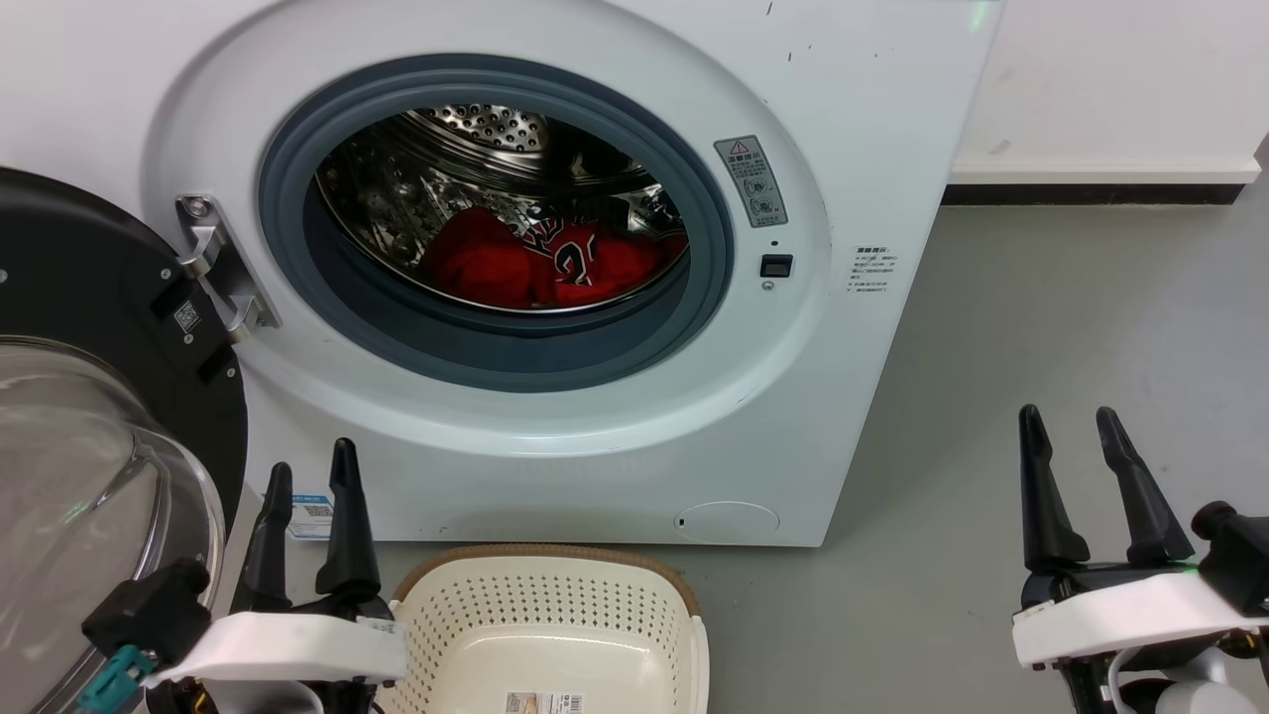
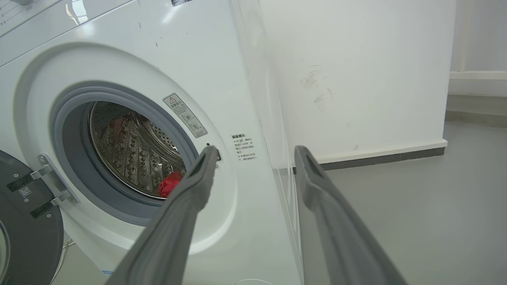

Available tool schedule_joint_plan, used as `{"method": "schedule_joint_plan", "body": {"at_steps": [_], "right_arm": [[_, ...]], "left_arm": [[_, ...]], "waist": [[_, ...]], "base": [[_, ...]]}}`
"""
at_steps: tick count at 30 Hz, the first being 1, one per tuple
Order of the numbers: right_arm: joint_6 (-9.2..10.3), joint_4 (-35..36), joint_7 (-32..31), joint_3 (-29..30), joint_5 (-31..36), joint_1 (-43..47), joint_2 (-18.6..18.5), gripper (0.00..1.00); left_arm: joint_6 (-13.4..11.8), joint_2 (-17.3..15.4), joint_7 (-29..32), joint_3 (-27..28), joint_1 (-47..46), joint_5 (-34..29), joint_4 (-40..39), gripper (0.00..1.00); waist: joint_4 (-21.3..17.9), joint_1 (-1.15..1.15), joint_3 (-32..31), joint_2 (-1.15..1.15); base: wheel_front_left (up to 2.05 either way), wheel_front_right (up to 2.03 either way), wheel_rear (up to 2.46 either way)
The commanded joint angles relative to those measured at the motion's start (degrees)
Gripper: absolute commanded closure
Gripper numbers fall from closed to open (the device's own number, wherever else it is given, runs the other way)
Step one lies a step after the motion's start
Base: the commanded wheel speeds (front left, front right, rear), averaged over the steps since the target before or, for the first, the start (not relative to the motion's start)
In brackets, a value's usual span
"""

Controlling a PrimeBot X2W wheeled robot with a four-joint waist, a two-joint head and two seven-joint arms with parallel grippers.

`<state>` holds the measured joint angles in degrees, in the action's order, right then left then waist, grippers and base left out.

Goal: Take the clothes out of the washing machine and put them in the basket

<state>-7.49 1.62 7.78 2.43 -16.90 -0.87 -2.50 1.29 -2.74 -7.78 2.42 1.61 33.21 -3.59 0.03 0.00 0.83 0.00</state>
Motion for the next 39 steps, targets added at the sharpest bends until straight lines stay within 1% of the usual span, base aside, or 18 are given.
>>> {"method": "schedule_joint_plan", "body": {"at_steps": [1,4,7,10,20,29,33,35,39], "right_arm": [[0.00,0.9,0.5,-0.3,2.0,0.0,-0.4,0.00],[0.00,1.1,1.0,-0.7,4.4,0.2,-0.4,0.00],[0.00,1.4,1.4,-0.9,6.7,0.3,-0.4,0.00],[0.00,1.6,1.9,-1.1,8.9,0.6,-0.4,0.00],[0.00,0.3,3.3,-1.9,15.8,1.6,-0.4,0.00],[0.01,0.1,4.4,-2.4,21.1,2.1,-0.4,0.00],[0.01,0.5,5.0,-2.8,22.8,2.0,-0.4,0.00],[0.01,0.5,5.2,-2.9,23.0,2.1,-0.5,0.00],[0.01,-1.1,5.6,-2.4,21.5,2.7,-0.5,0.00]], "left_arm": [[-0.4,-0.1,-0.5,-0.4,-0.1,-1.9,-1.1,0.00],[-0.4,-0.4,-1.0,-1.8,-0.1,-6.1,-2.0,0.00],[-1.5,-0.6,-1.4,-3.1,0.0,-8.8,-2.5,0.00],[-2.9,-1.0,-1.8,-4.1,0.3,-10.7,-2.3,0.00],[-5.9,-2.4,-3.3,-7.0,1.1,-16.5,-0.2,0.00],[-7.1,-3.2,-4.5,-8.6,1.5,-20.7,2.9,0.00],[-7.3,-3.7,-4.9,-9.3,1.4,-22.9,3.4,0.00],[-7.5,-3.8,-5.2,-9.8,1.5,-23.8,3.3,0.00],[-6.9,-3.4,-5.6,-9.9,1.8,-24.5,3.6,0.00]], "waist": [[0.0,0.00,0.0,0.00],[-0.1,0.00,0.1,0.00],[-0.1,0.00,0.2,0.00],[-0.2,0.00,0.3,0.00],[-0.3,0.00,0.4,0.00],[-0.3,0.00,0.4,0.00],[-0.4,0.00,0.4,0.00],[-0.4,0.00,0.4,0.00],[-0.4,0.00,0.5,0.00]], "base": [[0.00,0.00,0.00],[0.00,0.00,0.00],[0.00,0.00,0.00],[0.00,0.00,0.00],[0.00,0.00,0.00],[0.00,0.00,0.00],[0.00,0.00,0.00],[0.00,0.00,0.00],[0.00,0.00,0.00]]}}
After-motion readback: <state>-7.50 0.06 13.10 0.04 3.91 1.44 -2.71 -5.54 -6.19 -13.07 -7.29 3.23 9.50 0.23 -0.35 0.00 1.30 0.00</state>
